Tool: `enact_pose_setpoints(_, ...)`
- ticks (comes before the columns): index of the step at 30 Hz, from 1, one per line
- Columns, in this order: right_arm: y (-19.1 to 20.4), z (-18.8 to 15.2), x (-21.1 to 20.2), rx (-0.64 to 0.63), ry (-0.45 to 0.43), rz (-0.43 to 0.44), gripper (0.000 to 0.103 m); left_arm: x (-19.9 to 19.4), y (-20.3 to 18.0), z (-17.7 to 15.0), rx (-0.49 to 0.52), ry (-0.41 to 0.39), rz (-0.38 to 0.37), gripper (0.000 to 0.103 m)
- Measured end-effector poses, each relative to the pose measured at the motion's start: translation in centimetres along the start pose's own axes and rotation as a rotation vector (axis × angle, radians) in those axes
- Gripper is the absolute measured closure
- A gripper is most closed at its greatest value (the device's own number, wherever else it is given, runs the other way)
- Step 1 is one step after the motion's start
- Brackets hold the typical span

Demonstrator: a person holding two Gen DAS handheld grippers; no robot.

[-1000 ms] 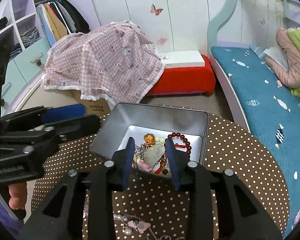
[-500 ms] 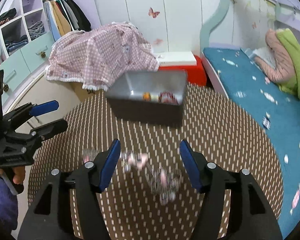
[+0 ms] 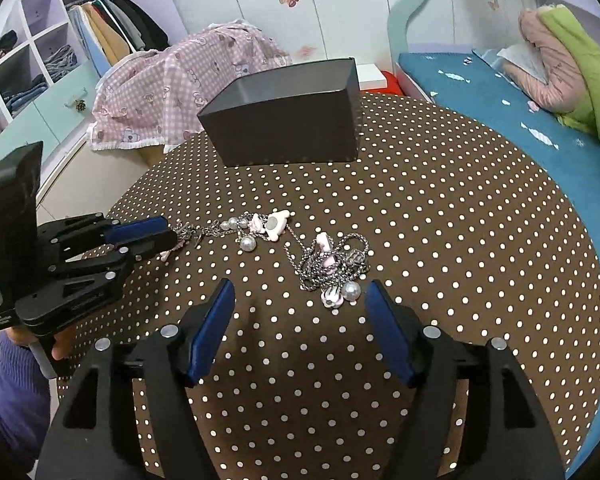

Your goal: Organize jewelry

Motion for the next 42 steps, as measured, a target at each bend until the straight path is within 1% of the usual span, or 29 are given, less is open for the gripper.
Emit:
enact_pose_setpoints(4, -0.2, -0.2, 0.1, 0.000, 0.007, 0.002, 0.038, 0.2, 0.2, 0.0, -0.002, 0.002, -0.004, 0.084)
enact_pose_setpoints(8, 0.0, -0.3, 0.3, 0.001, 0.014, 0.007, 0.038, 0.4, 0.4, 0.2, -0.003, 0.010, -0.019, 0.092)
enact_pose_setpoints(12, 0.0, -0.4, 0.5, 0.004, 0.019, 0.007, 0.038, 0.4, 0.6, 0.4, -0.012, 0.017, -0.029, 0.094)
enact_pose_setpoints(13, 0.1, -0.5, 0.5, 0.003, 0.022, 0.007, 0.037, 0.4, 0.8, 0.6, -0.023, 0.013, -0.019, 0.095)
enact_pose_setpoints(15, 0.3, -0.6, 0.5, -0.002, 0.025, 0.005, 0.037, 0.0, 1.3, 0.8, -0.045, 0.002, -0.022, 0.095)
enact_pose_setpoints(20, 0.6, -0.5, 0.4, -0.007, 0.022, 0.006, 0.034, -1.9, 2.6, 2.0, -0.117, -0.042, -0.076, 0.095)
enact_pose_setpoints(25, 1.3, -0.3, 0.4, -0.012, 0.012, 0.019, 0.034, -4.7, 4.0, 3.6, -0.162, -0.104, -0.082, 0.095)
enact_pose_setpoints(27, 2.1, 0.1, 0.6, -0.020, 0.006, 0.031, 0.034, -6.0, 4.2, 4.2, -0.180, -0.135, -0.084, 0.095)
enact_pose_setpoints(32, 4.8, 0.8, 1.5, -0.060, -0.005, 0.082, 0.034, -9.5, 5.2, 5.7, -0.199, -0.210, -0.042, 0.095)
enact_pose_setpoints(33, 5.5, 0.9, 1.8, -0.074, -0.005, 0.094, 0.034, -10.1, 5.3, 5.9, -0.201, -0.222, -0.039, 0.100)
enact_pose_setpoints(36, 8.2, 1.0, 3.4, -0.129, 0.006, 0.136, 0.034, -12.0, 5.8, 6.3, -0.209, -0.254, -0.029, 0.101)
enact_pose_setpoints(38, 9.4, 1.1, 4.3, -0.158, 0.019, 0.143, 0.034, -13.4, 6.1, 6.4, -0.205, -0.280, -0.019, 0.101)
enact_pose_setpoints(40, 10.6, 1.2, 5.1, -0.193, 0.013, 0.148, 0.034, -14.4, 6.5, 6.4, -0.199, -0.293, -0.008, 0.101)
enact_pose_setpoints(42, 11.4, 1.2, 5.8, -0.227, 0.018, 0.127, 0.034, -14.5, 6.5, 6.2, -0.196, -0.286, -0.023, 0.101)
Point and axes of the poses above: each gripper's, at about its wrist camera, not at the fingertips, and x roughly the way its jaws point, y to its left, z to its top, the point moved 6 cm from there along x, roughly the way its jaws point, and after that the axes turned 8 degrees about -y, right-handed, at the moved point
